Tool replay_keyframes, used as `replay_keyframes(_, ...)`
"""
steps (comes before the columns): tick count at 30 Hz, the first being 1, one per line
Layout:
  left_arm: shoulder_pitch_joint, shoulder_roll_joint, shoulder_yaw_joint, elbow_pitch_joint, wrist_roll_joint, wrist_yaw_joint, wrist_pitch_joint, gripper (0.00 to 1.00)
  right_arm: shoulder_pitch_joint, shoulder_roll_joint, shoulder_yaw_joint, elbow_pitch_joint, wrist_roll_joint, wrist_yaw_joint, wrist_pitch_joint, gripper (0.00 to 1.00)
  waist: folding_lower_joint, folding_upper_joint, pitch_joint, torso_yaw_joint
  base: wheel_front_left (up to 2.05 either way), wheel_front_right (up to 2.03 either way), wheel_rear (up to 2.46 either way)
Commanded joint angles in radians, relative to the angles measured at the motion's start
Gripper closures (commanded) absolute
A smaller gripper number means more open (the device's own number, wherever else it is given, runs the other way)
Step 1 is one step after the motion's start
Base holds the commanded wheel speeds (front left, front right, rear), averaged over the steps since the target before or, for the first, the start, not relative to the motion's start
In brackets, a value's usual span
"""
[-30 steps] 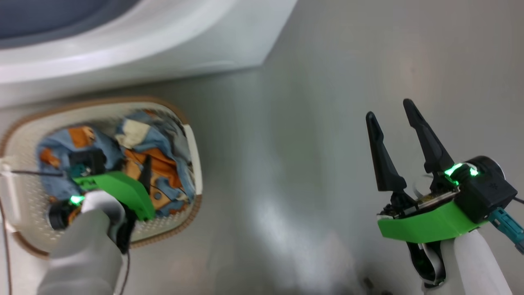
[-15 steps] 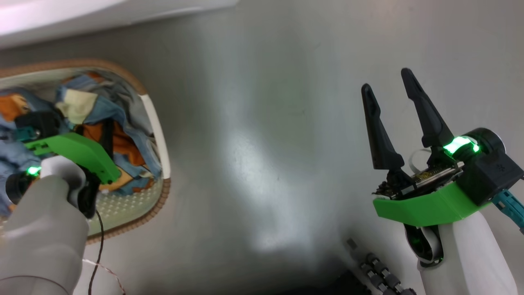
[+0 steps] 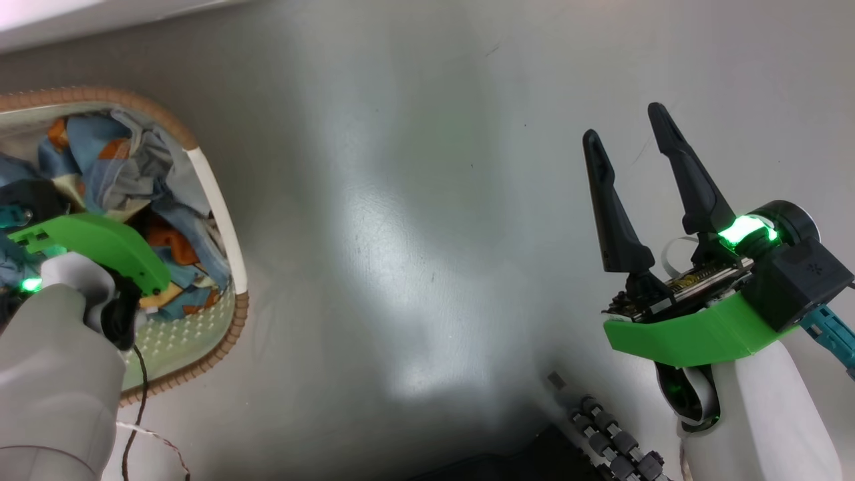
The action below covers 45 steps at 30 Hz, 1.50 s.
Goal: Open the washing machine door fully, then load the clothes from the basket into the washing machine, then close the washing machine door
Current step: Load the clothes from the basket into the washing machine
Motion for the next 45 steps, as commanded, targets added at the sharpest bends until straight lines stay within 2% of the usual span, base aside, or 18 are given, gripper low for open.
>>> replay_keyframes(1, 0.024, 0.03, 0.017, 0.004, -0.003, -0.002, 0.002, 1.0, 0.02, 0.0, 0.019, -0.022, 0.014, 0.002, -0.007, 0.0, 0.0, 0.0, -0.004, 0.001, 0.0, 0.0, 0.0)
replay_keyframes(7, 0.039, 0.021, 0.008, 0.008, 0.0, -0.002, -0.01, 1.0, 0.02, 0.0, 0.018, -0.019, 0.011, 0.002, -0.007, 0.0, 0.0, 0.0, -0.021, 0.012, 0.0, 0.0, 0.0)
replay_keyframes(14, 0.066, -0.001, -0.014, 0.01, 0.016, -0.002, -0.089, 1.0, 0.03, 0.0, 0.012, -0.007, -0.003, 0.002, -0.007, 0.0, 0.0, 0.0, -0.077, 0.047, 0.0, 0.0, 0.0)
replay_keyframes(24, 0.125, -0.039, -0.04, 0.01, 0.034, -0.002, -0.213, 1.0, 0.062, 0.0, 0.012, 0.038, -0.039, 0.002, -0.007, 0.0, 0.0, 0.0, -0.212, 0.118, 0.0, 0.0, 0.0)
replay_keyframes(31, 0.185, -0.056, -0.035, -0.02, 0.045, -0.001, -0.243, 1.0, 0.098, 0.0, 0.003, 0.072, -0.059, 0.002, 0.002, 0.0, 0.0, 0.0, -0.328, 0.162, 0.0, 0.0, 0.0)
replay_keyframes(45, 0.445, -0.053, 0.131, -0.381, 0.17, 0.067, -0.244, 1.0, 0.223, 0.0, -0.032, 0.111, -0.06, 0.002, 0.042, 0.0, 0.0, 0.0, -0.597, 0.238, 0.0, 0.0, 0.0)
